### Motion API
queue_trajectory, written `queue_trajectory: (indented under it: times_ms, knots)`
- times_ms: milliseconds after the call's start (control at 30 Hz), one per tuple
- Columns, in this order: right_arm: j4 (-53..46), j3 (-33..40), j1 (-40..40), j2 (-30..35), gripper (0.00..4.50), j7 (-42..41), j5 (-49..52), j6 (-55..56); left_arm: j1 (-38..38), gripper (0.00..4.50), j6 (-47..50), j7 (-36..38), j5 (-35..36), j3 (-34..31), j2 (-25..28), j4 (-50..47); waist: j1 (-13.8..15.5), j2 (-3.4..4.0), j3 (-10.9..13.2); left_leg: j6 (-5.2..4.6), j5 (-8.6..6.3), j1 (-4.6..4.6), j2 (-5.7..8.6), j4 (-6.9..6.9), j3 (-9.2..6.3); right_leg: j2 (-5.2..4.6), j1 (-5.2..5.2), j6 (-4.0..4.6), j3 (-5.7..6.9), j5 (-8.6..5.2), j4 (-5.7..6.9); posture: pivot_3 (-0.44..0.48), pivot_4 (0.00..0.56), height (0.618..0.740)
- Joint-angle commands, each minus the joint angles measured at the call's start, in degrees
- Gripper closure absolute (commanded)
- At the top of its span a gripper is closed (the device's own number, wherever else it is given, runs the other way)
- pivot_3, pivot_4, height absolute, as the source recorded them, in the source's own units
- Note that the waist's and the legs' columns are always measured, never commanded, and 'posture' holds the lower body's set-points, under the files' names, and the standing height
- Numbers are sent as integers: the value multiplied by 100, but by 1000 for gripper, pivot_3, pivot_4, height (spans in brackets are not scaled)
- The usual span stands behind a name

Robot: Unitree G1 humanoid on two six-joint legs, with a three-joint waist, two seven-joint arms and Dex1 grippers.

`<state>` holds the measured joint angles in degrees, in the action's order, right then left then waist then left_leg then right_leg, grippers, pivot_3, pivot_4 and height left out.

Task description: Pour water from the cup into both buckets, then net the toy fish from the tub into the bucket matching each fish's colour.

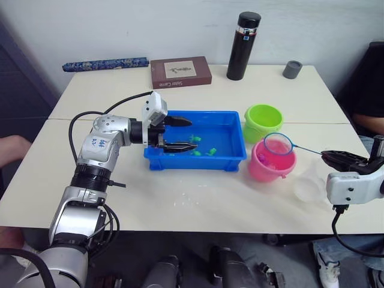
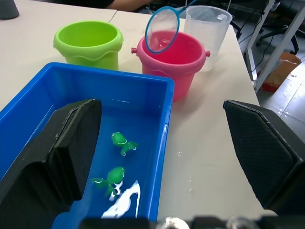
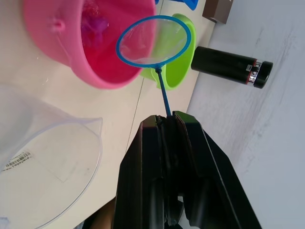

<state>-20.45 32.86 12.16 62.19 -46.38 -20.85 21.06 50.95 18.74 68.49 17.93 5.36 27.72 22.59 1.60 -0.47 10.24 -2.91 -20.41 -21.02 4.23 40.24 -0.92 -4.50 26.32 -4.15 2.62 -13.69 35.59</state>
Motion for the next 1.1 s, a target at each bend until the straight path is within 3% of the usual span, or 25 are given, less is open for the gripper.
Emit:
queue_trajectory:
  times_ms: [33,200,467,567,667,833,1100]
  knots:
    - [-194,246,128,28,4500,-172,243,86,106,101,-73,18,41,-98,-10,-120,-2,0,0,0,0,0,2,2,1,-1,0,-1,-1,0,-1,0,150,740]
    - [-311,395,-19,-158,4500,-114,467,-432,114,101,-83,21,38,-88,-40,-97,-8,0,0,-1,0,0,2,2,2,-2,-1,-2,-1,1,0,0,150,740]
    - [-1309,-86,-990,-659,4500,-325,3076,-3454,-86,101,17,65,-14,-195,323,-118,-46,0,0,0,0,4,-3,3,1,-1,1,0,-1,1,4,0,150,740]
    - [-1536,-878,-1963,-986,4500,107,3959,-4830,-400,101,145,-29,-35,-317,674,-344,-72,0,-1,2,0,9,-7,2,-1,-2,1,5,-1,3,-1,0,150,740]
    - [-1335,-1985,-2785,-1364,4500,334,4036,-5561,-885,101,349,-131,-16,-507,1136,-769,-104,-1,-1,5,-2,6,-13,0,-3,-2,4,11,3,3,-1,0,150,740]
    - [-357,-3608,-4040,-2188,4500,574,3539,-5780,-1680,101,686,-488,14,-971,1818,-1368,-129,-1,-1,5,-2,-6,-8,0,-5,-6,15,14,3,2,0,0,150,740]
    - [973,-4802,-4971,-3067,4500,504,3007,-5501,-2451,101,1267,-806,164,-1464,2327,-2083,-42,-1,-1,2,-3,-14,-1,-3,-10,-8,17,14,6,2,-5,0,150,740]
